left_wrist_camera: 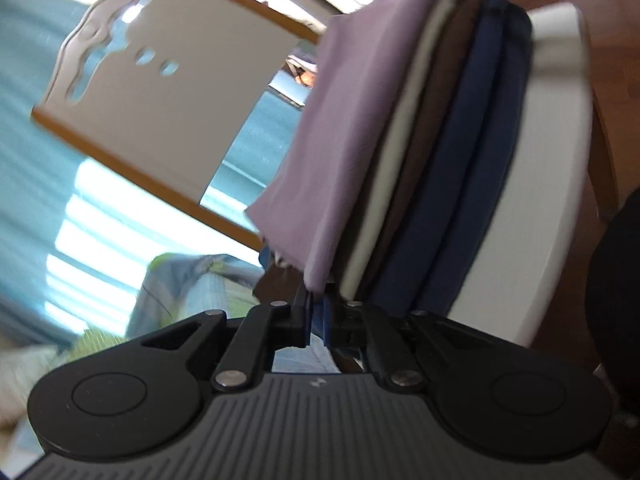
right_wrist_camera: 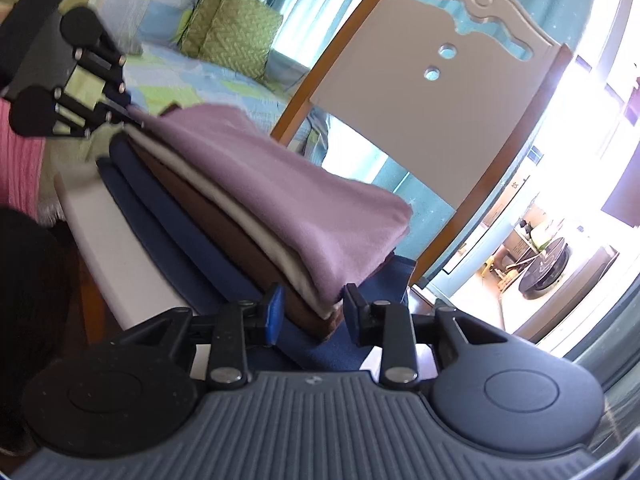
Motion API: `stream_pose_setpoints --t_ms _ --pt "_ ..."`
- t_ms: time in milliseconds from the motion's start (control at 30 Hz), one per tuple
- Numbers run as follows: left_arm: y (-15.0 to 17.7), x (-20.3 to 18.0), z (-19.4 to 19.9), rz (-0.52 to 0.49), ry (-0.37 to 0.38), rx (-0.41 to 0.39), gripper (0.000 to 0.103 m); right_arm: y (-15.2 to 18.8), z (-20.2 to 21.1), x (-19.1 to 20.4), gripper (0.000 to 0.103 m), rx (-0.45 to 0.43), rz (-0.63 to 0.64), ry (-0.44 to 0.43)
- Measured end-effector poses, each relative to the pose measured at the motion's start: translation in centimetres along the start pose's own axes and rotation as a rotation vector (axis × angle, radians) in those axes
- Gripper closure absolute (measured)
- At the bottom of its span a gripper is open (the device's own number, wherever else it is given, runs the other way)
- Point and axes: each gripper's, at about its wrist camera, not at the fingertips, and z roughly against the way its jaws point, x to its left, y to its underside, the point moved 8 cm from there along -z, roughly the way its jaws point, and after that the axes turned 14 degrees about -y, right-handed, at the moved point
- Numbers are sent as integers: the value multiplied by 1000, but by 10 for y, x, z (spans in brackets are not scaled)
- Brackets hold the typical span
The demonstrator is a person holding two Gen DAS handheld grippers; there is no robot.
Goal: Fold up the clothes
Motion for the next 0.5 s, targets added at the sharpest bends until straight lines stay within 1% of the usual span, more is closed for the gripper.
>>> stream_pose_setpoints --t_ms 33,67,133,200,300,367,433,500 --pt "3 4 2 30 2 9 90 -4 6 0 77 -30 -31 -15" --pt "8 11 7 89 7 26 90 -7 10 -1 77 -57 -58 -21" --pt "10 24 16 191 6 31 90 -13 16 -4 77 -109 -109 -28" --pt "5 36 23 307 20 25 90 -18 19 -8 77 -152 -151 -33" --pt "-18 54 27 572 98 10 90 -23 10 -20 76 -206 -244 -46" --pt "-29 49 18 612 134 2 90 -18 -1 -30 76 -226 -325 -51" --pt "-40 43 9 647 170 -2 90 -5 -15 -40 76 -223 -426 -49" --pt "-42 25 -8 611 190 33 89 5 -25 -43 75 -212 -486 -61"
